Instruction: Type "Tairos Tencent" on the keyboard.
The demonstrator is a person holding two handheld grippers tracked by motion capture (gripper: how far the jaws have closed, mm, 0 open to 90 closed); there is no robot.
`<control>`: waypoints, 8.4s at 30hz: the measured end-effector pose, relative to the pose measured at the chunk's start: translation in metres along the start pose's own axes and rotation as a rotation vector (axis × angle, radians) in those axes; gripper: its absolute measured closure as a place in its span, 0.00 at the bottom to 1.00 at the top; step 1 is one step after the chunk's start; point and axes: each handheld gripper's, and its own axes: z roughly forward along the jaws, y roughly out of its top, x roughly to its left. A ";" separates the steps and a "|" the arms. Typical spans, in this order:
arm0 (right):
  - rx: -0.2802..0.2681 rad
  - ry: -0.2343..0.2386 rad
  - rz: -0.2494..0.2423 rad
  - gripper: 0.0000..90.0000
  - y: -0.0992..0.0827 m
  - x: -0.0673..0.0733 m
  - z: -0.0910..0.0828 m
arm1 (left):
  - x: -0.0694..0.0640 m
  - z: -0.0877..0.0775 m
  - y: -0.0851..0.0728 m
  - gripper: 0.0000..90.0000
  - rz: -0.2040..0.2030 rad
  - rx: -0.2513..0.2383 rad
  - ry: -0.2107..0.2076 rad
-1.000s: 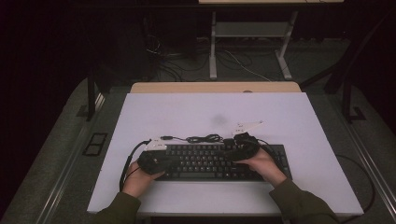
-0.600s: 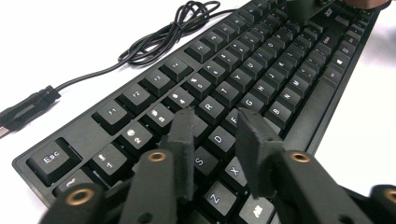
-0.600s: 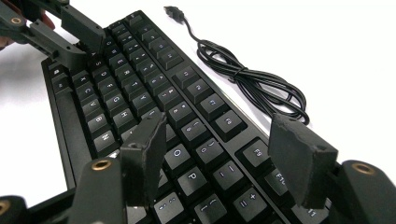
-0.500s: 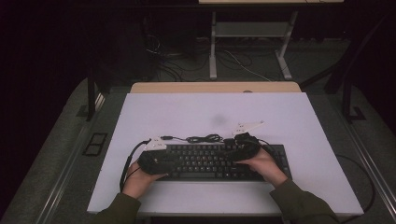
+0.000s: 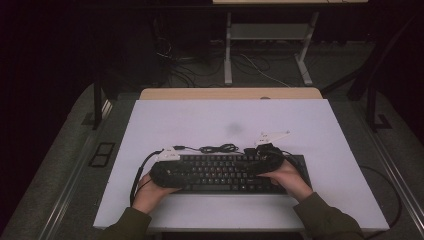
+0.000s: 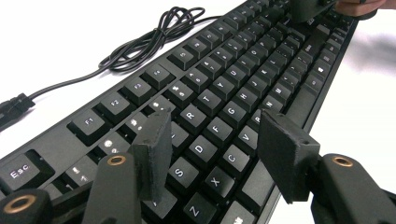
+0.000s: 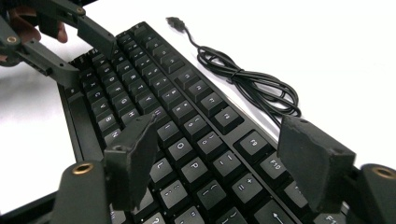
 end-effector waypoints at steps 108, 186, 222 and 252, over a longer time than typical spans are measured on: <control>-0.023 0.043 0.011 0.26 -0.007 0.004 -0.016 | -0.015 0.014 0.006 0.16 0.027 -0.023 0.017; 0.173 0.045 -0.112 0.99 -0.037 0.012 -0.027 | -0.015 0.015 0.006 0.02 0.041 -0.020 0.055; 0.178 0.049 -0.117 0.99 -0.038 0.012 -0.025 | -0.003 0.037 0.031 0.91 0.068 0.021 -0.011; 0.176 0.049 -0.118 0.99 -0.039 0.012 -0.026 | -0.001 0.044 0.027 0.99 0.080 0.101 0.005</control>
